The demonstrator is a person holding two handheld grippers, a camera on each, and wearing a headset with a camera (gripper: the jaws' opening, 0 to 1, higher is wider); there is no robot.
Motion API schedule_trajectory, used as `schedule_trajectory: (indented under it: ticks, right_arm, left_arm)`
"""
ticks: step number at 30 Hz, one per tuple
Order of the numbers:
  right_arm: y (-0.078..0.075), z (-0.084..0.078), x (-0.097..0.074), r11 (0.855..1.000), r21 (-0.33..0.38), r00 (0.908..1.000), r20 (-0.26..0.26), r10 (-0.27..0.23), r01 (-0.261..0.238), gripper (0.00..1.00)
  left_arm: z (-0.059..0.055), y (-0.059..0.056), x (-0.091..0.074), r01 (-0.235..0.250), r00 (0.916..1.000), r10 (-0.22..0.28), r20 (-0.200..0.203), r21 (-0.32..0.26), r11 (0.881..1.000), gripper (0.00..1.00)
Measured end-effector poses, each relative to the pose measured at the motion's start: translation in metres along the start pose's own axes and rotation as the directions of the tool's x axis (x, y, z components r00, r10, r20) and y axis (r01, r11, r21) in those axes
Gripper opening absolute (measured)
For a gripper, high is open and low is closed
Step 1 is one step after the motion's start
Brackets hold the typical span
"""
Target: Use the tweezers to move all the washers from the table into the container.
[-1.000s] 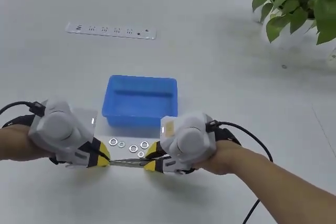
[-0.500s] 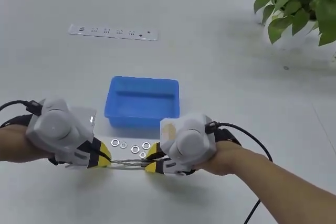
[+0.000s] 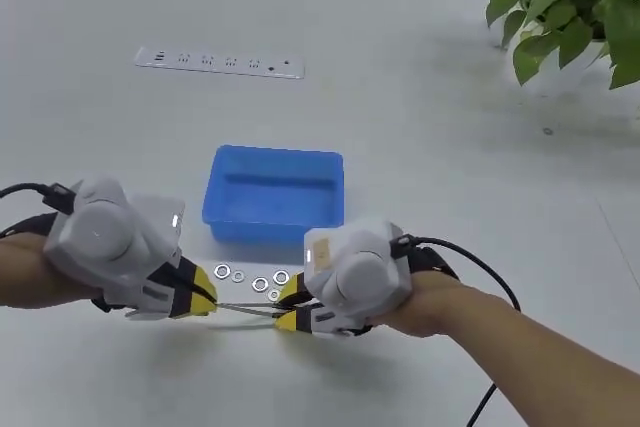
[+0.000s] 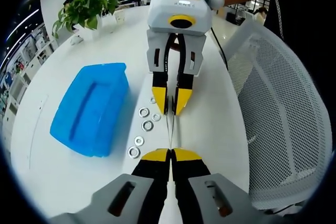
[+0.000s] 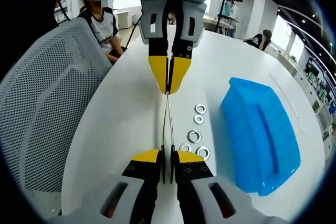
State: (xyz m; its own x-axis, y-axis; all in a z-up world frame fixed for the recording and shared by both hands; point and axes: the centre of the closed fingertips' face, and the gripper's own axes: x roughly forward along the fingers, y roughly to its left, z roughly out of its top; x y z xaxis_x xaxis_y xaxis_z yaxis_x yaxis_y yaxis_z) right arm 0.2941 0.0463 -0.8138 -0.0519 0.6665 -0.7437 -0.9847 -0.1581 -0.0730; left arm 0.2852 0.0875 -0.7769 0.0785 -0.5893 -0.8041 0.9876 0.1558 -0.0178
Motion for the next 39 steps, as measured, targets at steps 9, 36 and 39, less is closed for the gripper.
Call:
schedule_trajectory:
  ticks: [9,36,39]
  right_arm:
    - [0.001,0.004,-0.006,1.0,0.01,0.9996,0.02,-0.019,0.019,0.09]
    - [-0.004,0.021,-0.022,0.993,0.096,0.9918,0.103,-0.076,0.066,0.08]
    - [-0.003,0.022,-0.021,0.993,0.1,0.991,0.11,-0.076,0.065,0.08]
  left_arm:
    - [0.016,0.001,-0.01,-0.014,0.9991,0.014,0.04,0.001,1.0,0.05]
    - [0.083,0.0,-0.034,-0.049,0.9874,0.035,0.154,0.088,0.995,0.05]
    - [0.088,-0.001,-0.032,-0.046,0.9861,0.03,0.164,0.098,0.994,0.05]
